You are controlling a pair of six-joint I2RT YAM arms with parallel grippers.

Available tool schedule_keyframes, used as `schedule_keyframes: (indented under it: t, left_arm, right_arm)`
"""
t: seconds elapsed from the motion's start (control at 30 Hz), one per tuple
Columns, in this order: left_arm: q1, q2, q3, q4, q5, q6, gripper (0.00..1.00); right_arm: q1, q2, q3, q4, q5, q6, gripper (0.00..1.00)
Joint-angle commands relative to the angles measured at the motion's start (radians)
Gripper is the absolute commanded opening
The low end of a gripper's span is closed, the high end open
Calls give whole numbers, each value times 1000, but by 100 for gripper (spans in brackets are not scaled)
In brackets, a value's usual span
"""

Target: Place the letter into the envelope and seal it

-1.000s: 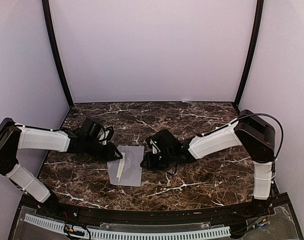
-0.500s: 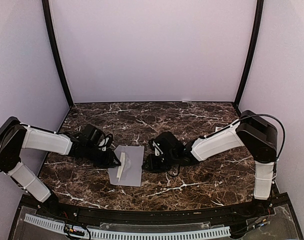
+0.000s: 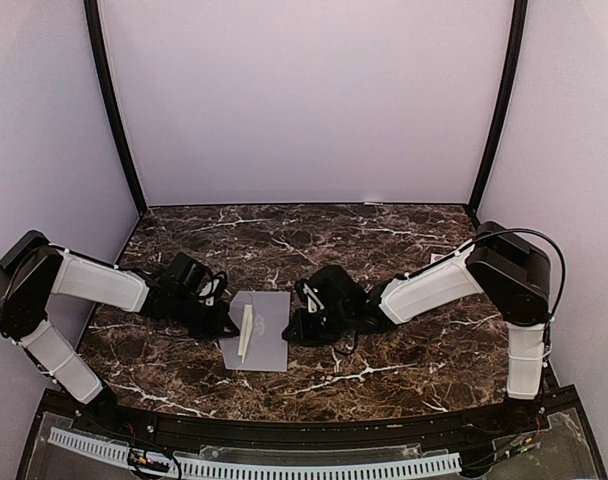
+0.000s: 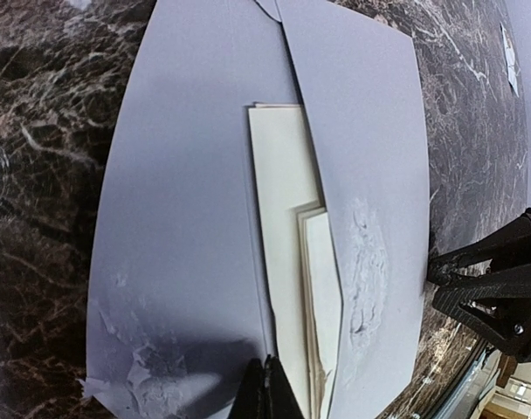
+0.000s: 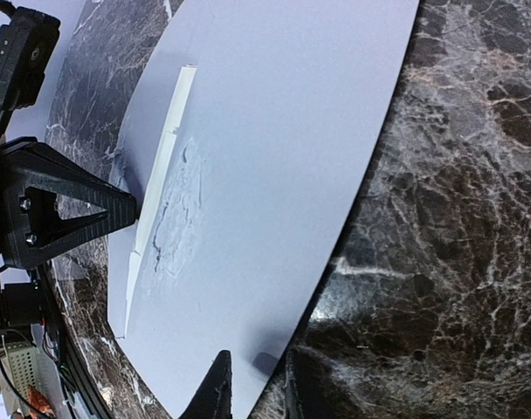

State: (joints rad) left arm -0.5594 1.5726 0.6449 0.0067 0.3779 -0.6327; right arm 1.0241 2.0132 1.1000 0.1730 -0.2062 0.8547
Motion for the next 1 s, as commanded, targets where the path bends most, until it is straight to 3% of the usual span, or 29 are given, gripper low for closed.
schedule_keyframes:
  t: [0.0,0.4,0.97]
  left_arm:
    - [-4,4,-40,13,-6,-7,0]
    - [-4,0,-48,71,34,-27,11]
    - [-4,13,-58,116,72,-50,2]
  right_arm:
    - [12,34,8,-3,-2,5,19]
    - [13,47,12,-5,-4,6,17]
    - [14,47,14,-14,-1,3,16]
